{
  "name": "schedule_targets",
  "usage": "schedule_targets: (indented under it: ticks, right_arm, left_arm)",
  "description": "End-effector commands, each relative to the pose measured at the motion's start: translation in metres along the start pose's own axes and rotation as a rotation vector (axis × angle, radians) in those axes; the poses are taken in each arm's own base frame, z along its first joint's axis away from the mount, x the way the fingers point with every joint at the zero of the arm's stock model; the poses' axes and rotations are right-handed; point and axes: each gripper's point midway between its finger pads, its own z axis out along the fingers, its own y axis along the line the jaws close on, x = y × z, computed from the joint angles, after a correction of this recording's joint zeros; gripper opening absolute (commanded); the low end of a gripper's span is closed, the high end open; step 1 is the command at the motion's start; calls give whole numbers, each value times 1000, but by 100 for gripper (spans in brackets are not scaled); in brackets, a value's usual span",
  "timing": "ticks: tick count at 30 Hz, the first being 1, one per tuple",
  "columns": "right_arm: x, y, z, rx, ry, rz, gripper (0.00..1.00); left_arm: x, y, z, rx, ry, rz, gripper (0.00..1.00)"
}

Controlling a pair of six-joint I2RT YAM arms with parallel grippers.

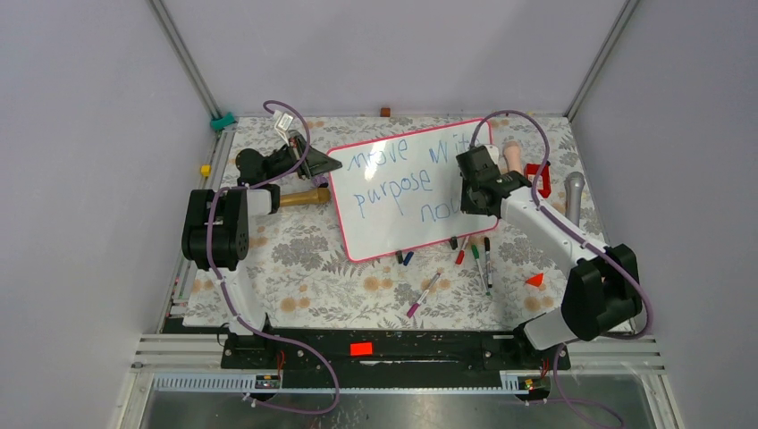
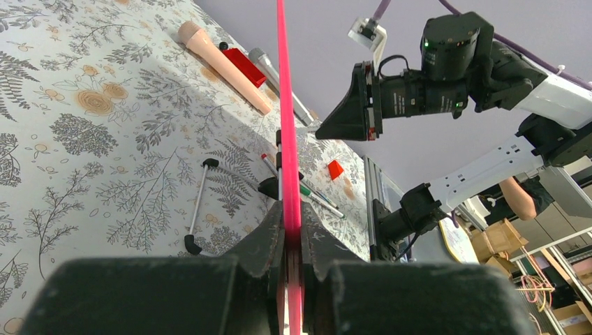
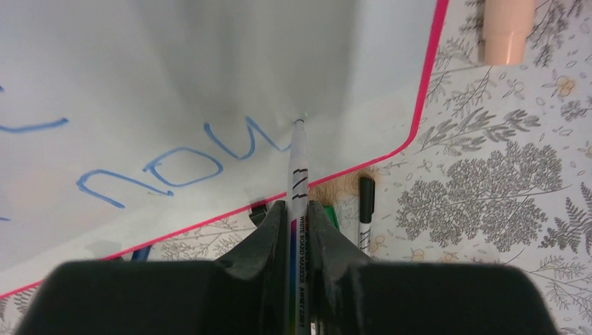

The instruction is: Write a sentence on the whiteboard

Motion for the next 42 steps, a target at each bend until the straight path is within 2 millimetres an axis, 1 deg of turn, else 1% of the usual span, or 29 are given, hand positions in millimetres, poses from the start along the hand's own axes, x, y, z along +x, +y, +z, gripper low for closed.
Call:
schedule_targets:
  ticks: [1, 3, 6, 10, 15, 20, 25, 28, 34, 39, 40, 42]
  right_arm:
    - [-53, 6, -1, -24, -128, 48, 0]
    - [-55, 7, -1, -35, -127, 50, 0]
    - [-53, 8, -4, -49, -126, 59, 0]
    - [-44, 5, -14, -69, -131, 79, 0]
    - [-32, -5, -28, -87, -148, 115, 0]
    - [-24, -10, -31, -85, -151, 120, 0]
    - [-21, -13, -28, -76, -145, 122, 0]
    - [-17, -15, -23, -64, -127, 119, 0]
    - [-6, -16, -5, -38, -79, 118, 0]
    - [-16, -12, 12, -37, -80, 137, 0]
    - [-18, -12, 12, -36, -75, 142, 0]
    - [-22, -15, 4, -30, -83, 149, 0]
  left_arm:
    - [-8, -16, 2, 51, 28, 130, 0]
    - [-8, -16, 2, 50, 27, 128, 0]
    - [-8, -16, 2, 50, 26, 127, 0]
    - [-9, -15, 2, 50, 25, 128, 0]
    - [-9, -15, 2, 50, 25, 124, 0]
    - [-10, -15, 2, 50, 24, 124, 0]
    - [-9, -16, 2, 51, 26, 125, 0]
    - [-9, -17, 2, 50, 26, 125, 0]
    - [-8, -16, 2, 50, 28, 122, 0]
    - [-6, -16, 1, 48, 29, 117, 0]
    - [-6, -16, 1, 49, 28, 120, 0]
    - [-7, -16, 1, 50, 28, 121, 0]
